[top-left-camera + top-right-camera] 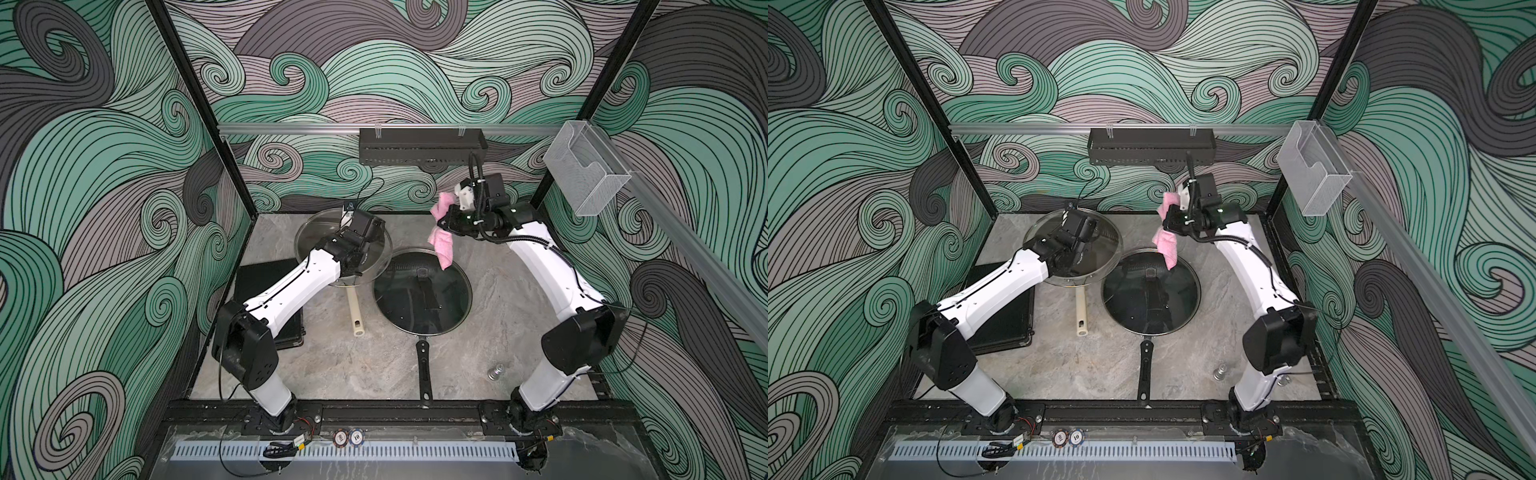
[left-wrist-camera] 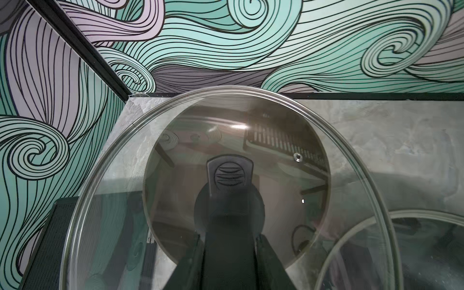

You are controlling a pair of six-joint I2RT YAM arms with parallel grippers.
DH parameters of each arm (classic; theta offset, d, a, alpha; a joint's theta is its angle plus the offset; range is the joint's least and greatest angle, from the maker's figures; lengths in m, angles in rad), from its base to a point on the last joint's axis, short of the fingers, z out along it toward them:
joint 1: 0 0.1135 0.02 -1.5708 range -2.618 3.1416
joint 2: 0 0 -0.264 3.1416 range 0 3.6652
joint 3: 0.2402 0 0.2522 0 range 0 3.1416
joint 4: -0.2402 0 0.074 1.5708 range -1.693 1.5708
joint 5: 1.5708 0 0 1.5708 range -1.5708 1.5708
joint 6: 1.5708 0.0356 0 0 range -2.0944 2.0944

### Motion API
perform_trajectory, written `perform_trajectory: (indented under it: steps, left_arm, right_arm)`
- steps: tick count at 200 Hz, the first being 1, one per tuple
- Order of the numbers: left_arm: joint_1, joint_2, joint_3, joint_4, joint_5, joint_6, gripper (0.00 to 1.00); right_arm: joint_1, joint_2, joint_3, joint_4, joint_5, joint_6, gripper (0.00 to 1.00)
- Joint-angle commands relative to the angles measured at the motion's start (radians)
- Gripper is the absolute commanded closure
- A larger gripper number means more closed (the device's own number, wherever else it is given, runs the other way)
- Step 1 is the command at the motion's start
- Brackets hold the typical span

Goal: Wipe the pot lid with a cloth
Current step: Place the pot lid on the cooking pot.

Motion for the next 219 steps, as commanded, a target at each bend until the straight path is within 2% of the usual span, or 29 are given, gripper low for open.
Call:
perform_trajectory:
  steps: [1,13,37,59,73,86,104,125,153,219]
  left_arm:
    - [0.023,0.002,0.077,0.146,-0.115,-0.043,1.0]
    - [0.032,0.016,0.072,0.166,-0.115,-0.069,1.0]
    - [0.043,0.047,0.07,0.225,-0.129,-0.044,1.0]
    - [0.051,0.073,0.075,0.259,-0.11,-0.031,1.0]
    - [0.061,0.083,0.076,0.252,-0.121,-0.066,1.0]
    - [0.072,0.092,0.074,0.234,-0.119,-0.104,1.0]
    - [0.074,0.106,0.054,0.281,-0.131,-0.082,1.0]
    - [0.083,0.137,0.073,0.256,-0.128,-0.107,1.0]
    - [0.091,0.159,0.079,0.235,-0.151,-0.159,1.0]
    - [0.123,0.194,0.069,0.269,-0.075,-0.211,1.0]
  right_arm:
    - [-0.061,-0.094,-0.122,-0.051,0.04,-0.045,1.0]
    - [-0.105,-0.138,-0.203,-0.052,0.044,-0.048,1.0]
    - [-0.181,-0.202,-0.356,-0.041,0.025,-0.022,1.0]
    - [-0.216,-0.225,-0.431,-0.052,0.077,-0.027,1.0]
    - [-0.232,-0.221,-0.469,-0.052,0.105,-0.03,1.0]
    - [-0.247,-0.205,-0.493,-0.053,0.118,-0.041,1.0]
    - [-0.266,-0.187,-0.524,-0.054,0.147,-0.072,1.0]
    - [-0.287,-0.159,-0.551,-0.055,0.181,-0.11,1.0]
    - [-0.313,-0.152,-0.596,-0.027,0.148,-0.123,1.0]
    - [-0.315,-0.072,-0.635,0.009,0.103,-0.16,1.0]
